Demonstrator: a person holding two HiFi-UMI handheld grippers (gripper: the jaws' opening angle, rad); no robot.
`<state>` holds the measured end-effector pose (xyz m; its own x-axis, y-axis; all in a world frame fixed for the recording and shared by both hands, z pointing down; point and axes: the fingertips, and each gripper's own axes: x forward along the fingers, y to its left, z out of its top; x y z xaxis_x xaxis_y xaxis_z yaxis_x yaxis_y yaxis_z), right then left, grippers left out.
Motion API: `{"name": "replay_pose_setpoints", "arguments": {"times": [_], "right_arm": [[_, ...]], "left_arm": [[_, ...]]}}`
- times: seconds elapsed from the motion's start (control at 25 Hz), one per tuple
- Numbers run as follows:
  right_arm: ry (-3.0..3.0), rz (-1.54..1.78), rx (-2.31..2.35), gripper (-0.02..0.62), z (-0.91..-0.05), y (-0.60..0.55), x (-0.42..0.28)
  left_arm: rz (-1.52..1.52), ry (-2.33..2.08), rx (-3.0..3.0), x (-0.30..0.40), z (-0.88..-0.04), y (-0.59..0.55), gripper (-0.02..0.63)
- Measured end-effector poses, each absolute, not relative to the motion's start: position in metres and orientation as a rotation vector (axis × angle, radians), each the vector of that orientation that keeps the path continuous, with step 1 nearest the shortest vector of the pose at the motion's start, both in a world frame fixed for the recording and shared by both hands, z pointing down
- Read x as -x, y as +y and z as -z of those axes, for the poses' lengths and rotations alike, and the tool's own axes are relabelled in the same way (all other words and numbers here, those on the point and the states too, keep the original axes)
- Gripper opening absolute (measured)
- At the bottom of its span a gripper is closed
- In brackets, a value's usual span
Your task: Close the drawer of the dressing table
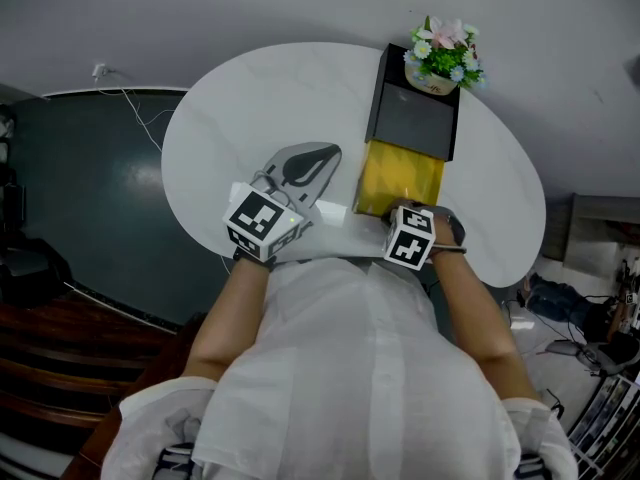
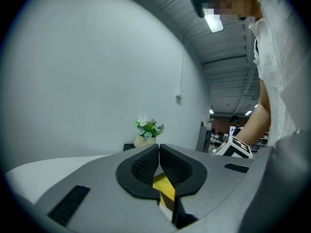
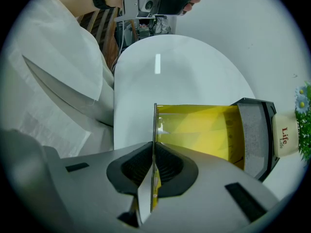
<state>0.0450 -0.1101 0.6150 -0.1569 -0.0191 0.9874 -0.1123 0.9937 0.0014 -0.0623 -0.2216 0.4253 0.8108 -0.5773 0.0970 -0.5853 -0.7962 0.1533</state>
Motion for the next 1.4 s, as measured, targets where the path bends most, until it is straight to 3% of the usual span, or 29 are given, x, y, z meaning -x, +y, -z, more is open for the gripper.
{"name": "replay_pose_setpoints", "arguments": {"times": [1.4], "right_arm": [[-1.704,-0.023,-0.171,0.021,-0.603,-0.176,-0.061]], "left_arm": [[-0.09,-0.929,-2.795,0.055,-0.43,-0.235,0.018]]}}
